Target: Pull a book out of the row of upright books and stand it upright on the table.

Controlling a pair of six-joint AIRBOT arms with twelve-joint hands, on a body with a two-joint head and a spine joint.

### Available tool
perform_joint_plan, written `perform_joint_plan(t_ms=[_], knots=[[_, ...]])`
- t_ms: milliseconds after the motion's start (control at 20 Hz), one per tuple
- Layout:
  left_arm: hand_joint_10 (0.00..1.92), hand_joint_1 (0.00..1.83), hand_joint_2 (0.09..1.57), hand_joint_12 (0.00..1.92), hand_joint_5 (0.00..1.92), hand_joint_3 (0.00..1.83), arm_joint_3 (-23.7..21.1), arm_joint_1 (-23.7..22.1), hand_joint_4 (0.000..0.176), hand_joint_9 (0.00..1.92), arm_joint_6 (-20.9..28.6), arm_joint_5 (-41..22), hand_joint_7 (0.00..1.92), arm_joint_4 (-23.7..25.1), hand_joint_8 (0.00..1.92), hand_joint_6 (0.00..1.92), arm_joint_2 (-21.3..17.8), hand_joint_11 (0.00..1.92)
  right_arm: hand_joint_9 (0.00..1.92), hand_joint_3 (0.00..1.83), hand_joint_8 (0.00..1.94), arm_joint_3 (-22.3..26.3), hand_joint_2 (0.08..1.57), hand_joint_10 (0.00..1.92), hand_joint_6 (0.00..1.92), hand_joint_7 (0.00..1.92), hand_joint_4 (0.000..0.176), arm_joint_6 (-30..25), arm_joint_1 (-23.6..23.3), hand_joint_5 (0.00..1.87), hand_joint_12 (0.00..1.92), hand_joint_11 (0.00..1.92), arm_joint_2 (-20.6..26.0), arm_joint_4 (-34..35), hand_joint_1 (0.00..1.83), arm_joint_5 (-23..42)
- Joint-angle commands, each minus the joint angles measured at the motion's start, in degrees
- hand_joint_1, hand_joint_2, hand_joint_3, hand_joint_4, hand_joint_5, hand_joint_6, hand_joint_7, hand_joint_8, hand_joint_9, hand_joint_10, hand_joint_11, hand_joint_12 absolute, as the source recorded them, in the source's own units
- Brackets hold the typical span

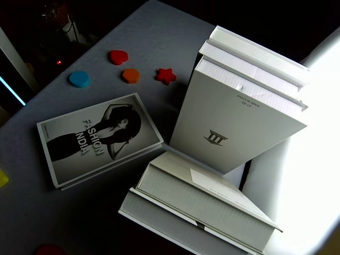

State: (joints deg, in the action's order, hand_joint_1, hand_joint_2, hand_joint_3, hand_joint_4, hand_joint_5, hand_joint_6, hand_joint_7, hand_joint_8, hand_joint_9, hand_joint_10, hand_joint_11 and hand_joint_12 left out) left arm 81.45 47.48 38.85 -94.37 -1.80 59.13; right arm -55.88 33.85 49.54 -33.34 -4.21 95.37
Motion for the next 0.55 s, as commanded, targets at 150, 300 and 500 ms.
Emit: perform_joint_plan(t_ms=[150,300,500], knots=[[1.55,1.28,1.32,1.61,0.53,0.00,-0.1,-0.7,0.000,0.60,0.5,-5.0,0.66,-1.8,1.52,1.75,0.6,0.48,0.97,0.00,1.77,-0.3,1.21,1.88,1.31,1.00,0.000,-0.8,-0.6,0.81,1.92,0.89,-0.4,2.6,1.12,5.6],[1.49,1.25,1.32,1.57,0.51,0.01,-0.3,-0.6,0.000,0.63,0.5,-5.0,0.66,-1.9,1.54,1.73,0.6,0.53,1.00,0.00,1.86,-0.4,1.22,1.92,1.33,1.02,0.000,-1.4,-0.6,0.79,1.92,0.91,-0.5,2.5,1.11,5.6],[1.58,1.28,1.31,1.65,0.50,0.01,-0.7,-0.7,0.000,0.62,0.5,-5.0,0.66,-2.1,1.53,1.72,0.6,0.56,1.07,0.00,1.91,-0.5,1.16,1.92,1.65,1.11,0.000,-2.2,-0.6,0.89,1.92,1.00,-0.7,2.4,1.32,5.6]])
